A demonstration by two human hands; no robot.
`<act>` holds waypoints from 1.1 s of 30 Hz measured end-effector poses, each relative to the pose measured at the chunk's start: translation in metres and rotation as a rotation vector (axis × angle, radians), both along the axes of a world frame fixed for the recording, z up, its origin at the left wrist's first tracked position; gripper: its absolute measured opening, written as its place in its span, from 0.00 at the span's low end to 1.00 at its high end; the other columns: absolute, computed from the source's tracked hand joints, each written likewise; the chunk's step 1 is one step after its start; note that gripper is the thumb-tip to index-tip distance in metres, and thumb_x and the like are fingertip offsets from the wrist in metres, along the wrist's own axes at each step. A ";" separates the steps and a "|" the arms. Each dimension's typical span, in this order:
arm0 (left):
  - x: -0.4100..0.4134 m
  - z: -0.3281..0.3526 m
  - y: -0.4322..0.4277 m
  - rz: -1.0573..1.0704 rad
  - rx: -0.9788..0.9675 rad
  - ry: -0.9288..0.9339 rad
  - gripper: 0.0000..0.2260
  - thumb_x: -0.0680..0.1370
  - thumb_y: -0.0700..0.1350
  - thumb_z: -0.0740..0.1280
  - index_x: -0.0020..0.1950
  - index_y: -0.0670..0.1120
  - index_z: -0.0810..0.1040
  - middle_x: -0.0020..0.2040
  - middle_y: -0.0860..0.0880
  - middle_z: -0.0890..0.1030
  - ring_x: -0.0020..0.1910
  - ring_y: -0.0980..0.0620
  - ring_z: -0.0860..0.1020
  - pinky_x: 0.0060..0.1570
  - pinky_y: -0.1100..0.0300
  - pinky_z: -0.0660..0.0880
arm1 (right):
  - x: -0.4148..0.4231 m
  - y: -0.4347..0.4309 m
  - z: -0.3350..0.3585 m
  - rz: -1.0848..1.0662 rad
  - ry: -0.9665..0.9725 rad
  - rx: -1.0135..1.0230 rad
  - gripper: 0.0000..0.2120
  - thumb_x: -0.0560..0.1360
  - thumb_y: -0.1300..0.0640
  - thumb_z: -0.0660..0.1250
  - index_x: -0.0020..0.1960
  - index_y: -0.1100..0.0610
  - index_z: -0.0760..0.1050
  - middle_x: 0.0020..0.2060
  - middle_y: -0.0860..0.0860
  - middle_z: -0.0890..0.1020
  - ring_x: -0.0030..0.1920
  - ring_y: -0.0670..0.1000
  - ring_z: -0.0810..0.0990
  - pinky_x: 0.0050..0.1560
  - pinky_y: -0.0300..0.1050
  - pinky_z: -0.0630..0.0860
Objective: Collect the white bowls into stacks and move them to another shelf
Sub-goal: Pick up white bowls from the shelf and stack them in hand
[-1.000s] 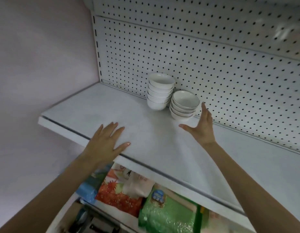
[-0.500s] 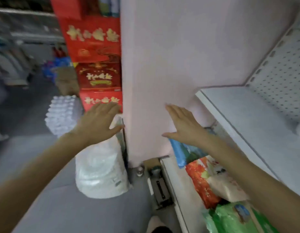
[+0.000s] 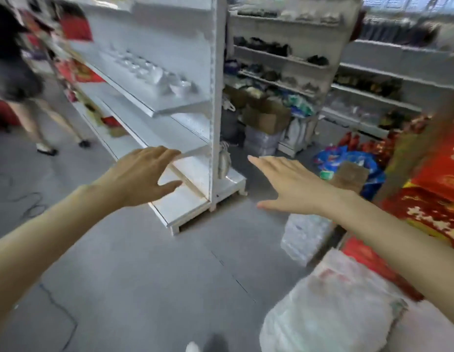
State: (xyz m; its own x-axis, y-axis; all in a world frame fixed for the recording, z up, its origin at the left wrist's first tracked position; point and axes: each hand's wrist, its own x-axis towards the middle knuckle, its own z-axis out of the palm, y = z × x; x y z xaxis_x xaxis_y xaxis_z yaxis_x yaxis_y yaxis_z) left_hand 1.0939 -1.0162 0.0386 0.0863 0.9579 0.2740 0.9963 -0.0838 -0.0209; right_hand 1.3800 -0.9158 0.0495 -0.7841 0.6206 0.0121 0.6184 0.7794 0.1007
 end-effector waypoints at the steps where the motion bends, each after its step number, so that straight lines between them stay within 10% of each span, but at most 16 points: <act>1: -0.023 0.008 0.008 0.030 0.020 0.023 0.30 0.77 0.61 0.62 0.74 0.47 0.64 0.68 0.46 0.74 0.65 0.43 0.73 0.61 0.51 0.69 | -0.027 0.018 0.006 0.032 0.005 0.007 0.46 0.74 0.37 0.64 0.79 0.52 0.42 0.76 0.52 0.56 0.74 0.54 0.58 0.71 0.48 0.58; 19: -0.323 0.048 0.148 0.333 0.035 0.139 0.30 0.75 0.61 0.66 0.71 0.47 0.69 0.60 0.48 0.79 0.58 0.47 0.79 0.60 0.53 0.73 | -0.371 0.262 0.048 0.227 -0.045 -0.187 0.44 0.73 0.38 0.66 0.77 0.45 0.42 0.77 0.47 0.52 0.76 0.51 0.55 0.73 0.51 0.59; 33: -0.596 0.043 0.360 0.186 0.004 0.243 0.32 0.74 0.64 0.64 0.73 0.49 0.68 0.65 0.48 0.77 0.60 0.47 0.78 0.60 0.52 0.74 | -0.612 0.429 0.036 0.048 -0.047 -0.174 0.45 0.74 0.37 0.64 0.78 0.48 0.39 0.78 0.48 0.48 0.76 0.53 0.52 0.72 0.47 0.56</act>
State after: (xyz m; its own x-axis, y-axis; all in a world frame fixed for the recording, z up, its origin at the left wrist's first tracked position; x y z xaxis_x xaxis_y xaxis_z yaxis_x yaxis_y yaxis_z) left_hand 0.4981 -0.6558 0.0814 -0.0264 0.9623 0.2705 0.9602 0.0997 -0.2609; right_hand 0.7676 -0.4873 0.0851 -0.8099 0.5721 -0.1296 0.5780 0.8160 -0.0103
